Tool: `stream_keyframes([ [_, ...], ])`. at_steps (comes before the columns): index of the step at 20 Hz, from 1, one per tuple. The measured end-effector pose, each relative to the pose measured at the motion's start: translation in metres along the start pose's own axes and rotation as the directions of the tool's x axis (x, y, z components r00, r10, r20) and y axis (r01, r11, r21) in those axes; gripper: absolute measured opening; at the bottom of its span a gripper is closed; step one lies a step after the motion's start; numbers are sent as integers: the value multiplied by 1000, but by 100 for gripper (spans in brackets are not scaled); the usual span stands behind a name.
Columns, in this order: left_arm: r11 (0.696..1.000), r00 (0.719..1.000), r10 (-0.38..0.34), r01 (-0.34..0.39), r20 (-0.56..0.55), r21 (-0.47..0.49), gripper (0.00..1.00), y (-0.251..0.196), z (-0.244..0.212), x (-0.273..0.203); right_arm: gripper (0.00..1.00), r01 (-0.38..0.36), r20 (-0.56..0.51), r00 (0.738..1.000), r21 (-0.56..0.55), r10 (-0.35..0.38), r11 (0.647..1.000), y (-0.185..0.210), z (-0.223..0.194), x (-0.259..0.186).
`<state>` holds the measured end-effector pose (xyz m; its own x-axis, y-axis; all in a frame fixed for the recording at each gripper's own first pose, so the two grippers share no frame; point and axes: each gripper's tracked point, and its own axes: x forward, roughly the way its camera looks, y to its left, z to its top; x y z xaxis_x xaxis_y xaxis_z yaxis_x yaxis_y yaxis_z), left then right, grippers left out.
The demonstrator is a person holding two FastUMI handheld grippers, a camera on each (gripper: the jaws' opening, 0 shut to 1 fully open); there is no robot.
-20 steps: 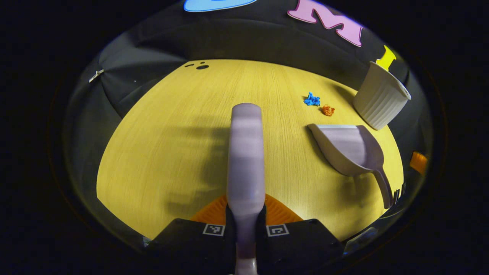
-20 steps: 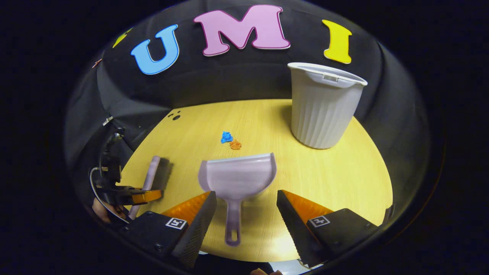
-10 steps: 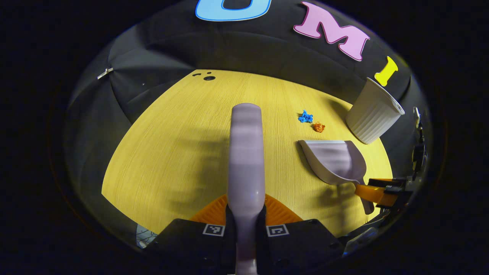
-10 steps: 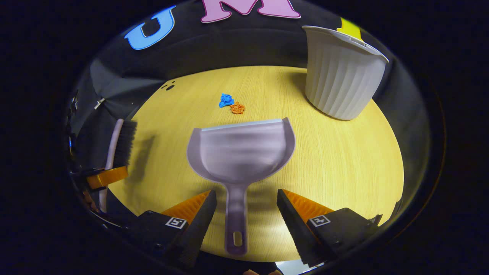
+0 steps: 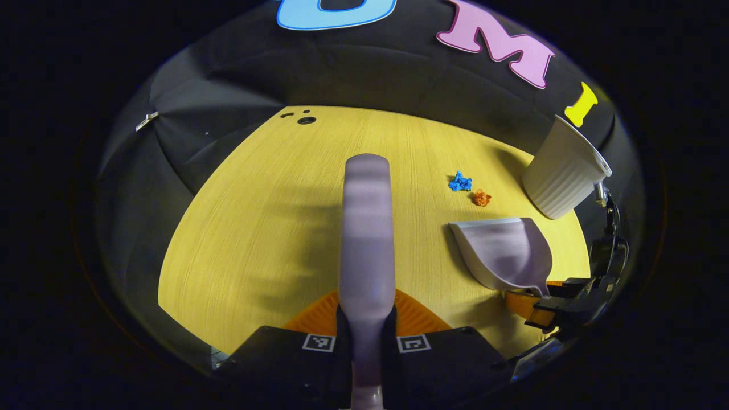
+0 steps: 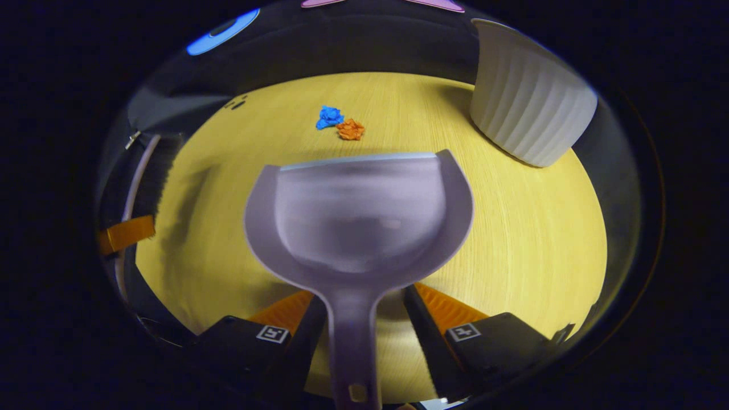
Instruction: Pick up the small broom and dustpan from the desktop, sweep the trash into the dustpan with the broom, and then empty the trash into the garbage bin.
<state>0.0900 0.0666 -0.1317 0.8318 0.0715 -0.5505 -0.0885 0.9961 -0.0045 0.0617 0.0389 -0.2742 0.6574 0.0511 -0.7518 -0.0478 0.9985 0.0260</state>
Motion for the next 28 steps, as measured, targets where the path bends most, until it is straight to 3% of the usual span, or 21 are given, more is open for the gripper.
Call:
stream_keyframes([
  [4, 999, 1000, -10, 10, -3, 47, 25, -12, 22, 13, 39, -8, -14, 1000, -2, 8, 1000, -3, 2, -2],
  [7, 995, 1000, -26, 27, -11, 99, 25, -23, 38, 26, 39, -49, -37, 998, -41, 48, 998, -3, 1, -1],
  [8, 993, 999, -26, 28, -20, 118, 25, -25, 43, 32, 44, -67, -48, 997, -46, 65, 997, -3, 0, -2],
  [9, 990, 999, -29, 33, -30, 138, 25, -28, 47, 37, 38, -83, -54, 995, -47, 80, 995, -4, 0, -3],
  [11, 980, 998, -40, 49, -51, 191, 25, -35, 57, 51, 36, -92, -59, 994, -76, 88, 993, -12, -2, -4],
  [17, 929, 991, -46, 87, -122, 359, 25, -53, 94, 112, 41, -109, -46, 994, -143, 103, 984, -29, -1, -17],
  [18, 914, 989, -52, 101, -136, 392, 25, -57, 99, 122, 32, -116, -52, 993, -153, 109, 981, -31, -1, -19],
  [20, 865, 985, -57, 130, -162, 484, 25, -63, 108, 138, 41, -127, -58, 991, -179, 119, 976, -36, -1, -24],
  [23, 773, 981, -69, 167, -181, 613, 25, -79, 122, 157, 36, -165, -81, 985, -197, 152, 966, -37, -5, -28],
  [25, 715, 982, -75, 174, -174, 677, 27, -89, 131, 167, 36, -166, -88, 985, -212, 150, 963, -42, -6, -27],
  [26, 686, 980, -86, 188, -178, 703, 25, -96, 133, 173, 41, -160, -88, 986, -227, 144, 961, -46, -5, -27],
  [27, 655, 976, -98, 209, -193, 726, 27, -103, 130, 178, 31, -162, -88, 985, -236, 145, 958, -48, -5, -27],
  [28, 626, 971, -109, 232, -212, 744, 25, -109, 126, 182, 36, -167, -92, 985, -238, 149, 957, -50, -5, -26],
])
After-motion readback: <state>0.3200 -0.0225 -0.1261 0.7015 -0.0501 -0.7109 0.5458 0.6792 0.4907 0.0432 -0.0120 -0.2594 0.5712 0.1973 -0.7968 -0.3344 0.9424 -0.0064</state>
